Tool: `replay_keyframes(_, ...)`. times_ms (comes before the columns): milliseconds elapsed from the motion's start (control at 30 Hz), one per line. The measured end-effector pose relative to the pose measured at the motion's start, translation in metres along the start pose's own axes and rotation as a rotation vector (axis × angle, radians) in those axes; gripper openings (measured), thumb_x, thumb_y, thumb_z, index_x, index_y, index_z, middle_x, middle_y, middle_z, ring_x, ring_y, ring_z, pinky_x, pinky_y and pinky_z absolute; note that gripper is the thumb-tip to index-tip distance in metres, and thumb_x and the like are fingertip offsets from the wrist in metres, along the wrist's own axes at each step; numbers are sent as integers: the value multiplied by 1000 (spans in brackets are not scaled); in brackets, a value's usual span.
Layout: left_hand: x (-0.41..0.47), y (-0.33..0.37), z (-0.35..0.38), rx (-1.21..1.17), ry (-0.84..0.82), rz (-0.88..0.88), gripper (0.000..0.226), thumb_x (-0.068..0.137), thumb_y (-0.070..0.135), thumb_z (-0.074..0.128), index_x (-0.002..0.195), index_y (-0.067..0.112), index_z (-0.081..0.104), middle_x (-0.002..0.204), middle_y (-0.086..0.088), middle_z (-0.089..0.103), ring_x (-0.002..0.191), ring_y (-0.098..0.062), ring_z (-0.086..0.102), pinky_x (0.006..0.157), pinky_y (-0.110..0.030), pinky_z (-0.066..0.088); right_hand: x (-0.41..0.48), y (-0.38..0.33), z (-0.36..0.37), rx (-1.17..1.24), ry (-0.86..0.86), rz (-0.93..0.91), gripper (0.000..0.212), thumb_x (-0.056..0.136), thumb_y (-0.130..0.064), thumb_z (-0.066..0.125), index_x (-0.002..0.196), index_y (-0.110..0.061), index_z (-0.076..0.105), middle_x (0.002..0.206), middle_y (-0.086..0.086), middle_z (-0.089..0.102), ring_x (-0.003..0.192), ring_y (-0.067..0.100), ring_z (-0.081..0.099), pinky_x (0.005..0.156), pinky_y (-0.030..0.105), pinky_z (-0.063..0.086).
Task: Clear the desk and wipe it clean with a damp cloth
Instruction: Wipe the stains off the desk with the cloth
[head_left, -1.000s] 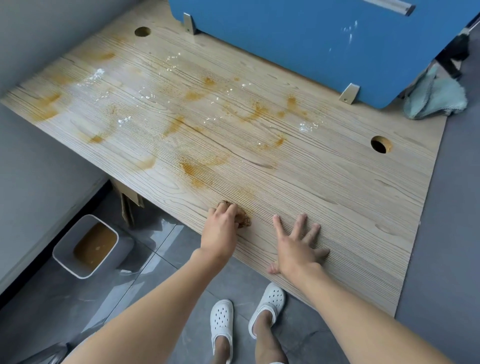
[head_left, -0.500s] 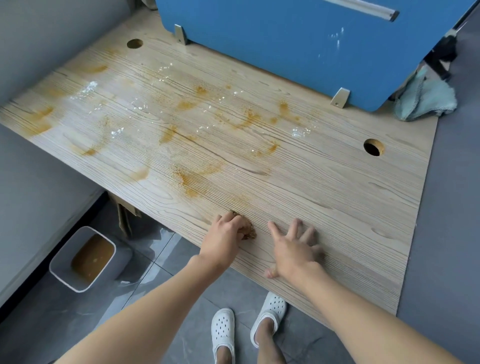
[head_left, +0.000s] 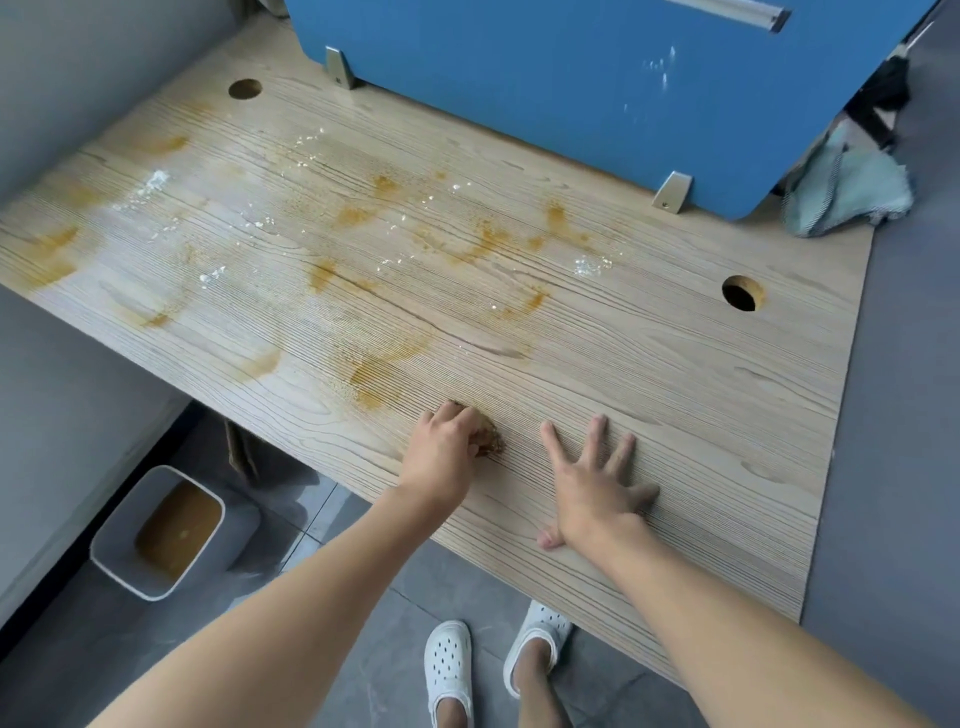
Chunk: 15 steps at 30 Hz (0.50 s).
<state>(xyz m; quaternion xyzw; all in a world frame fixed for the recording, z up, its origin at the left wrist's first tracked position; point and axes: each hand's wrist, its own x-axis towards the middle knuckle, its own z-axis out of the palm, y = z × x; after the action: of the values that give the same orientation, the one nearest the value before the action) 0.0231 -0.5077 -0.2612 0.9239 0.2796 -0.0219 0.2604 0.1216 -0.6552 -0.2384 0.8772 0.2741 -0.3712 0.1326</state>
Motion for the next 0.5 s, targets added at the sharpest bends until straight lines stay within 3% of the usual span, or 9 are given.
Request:
replay_keyframes(100,-13,-3,3,29,-25,90,28,87,-2,56,106,17,65,93,5,49,83,-22,43,74,-33,39,1,0,1,16,5,0,140,68,-51,86,147,-47,-31,155,21,-39,143,55,-25,102,83,20)
replay_keyframes(333,16,6,1,4,23,-2,28,93,0,55,113,17,65,106,0,59,89,-20,44,73,-29,32,5,0,2,28,-14,6,139,68,-50,86,147,-49,-29,153,22,-42,142,56,-27,101,84,18)
replay_keyframes(500,1,4,3,18,-35,88,26,91,4,59,112,19,64,102,2,56,89,-20,45,80,-32,43,3,1,-2,-20,1,-11,135,69,-57,83,150,-47,-25,157,21,-34,144,56,-19,103,79,26)
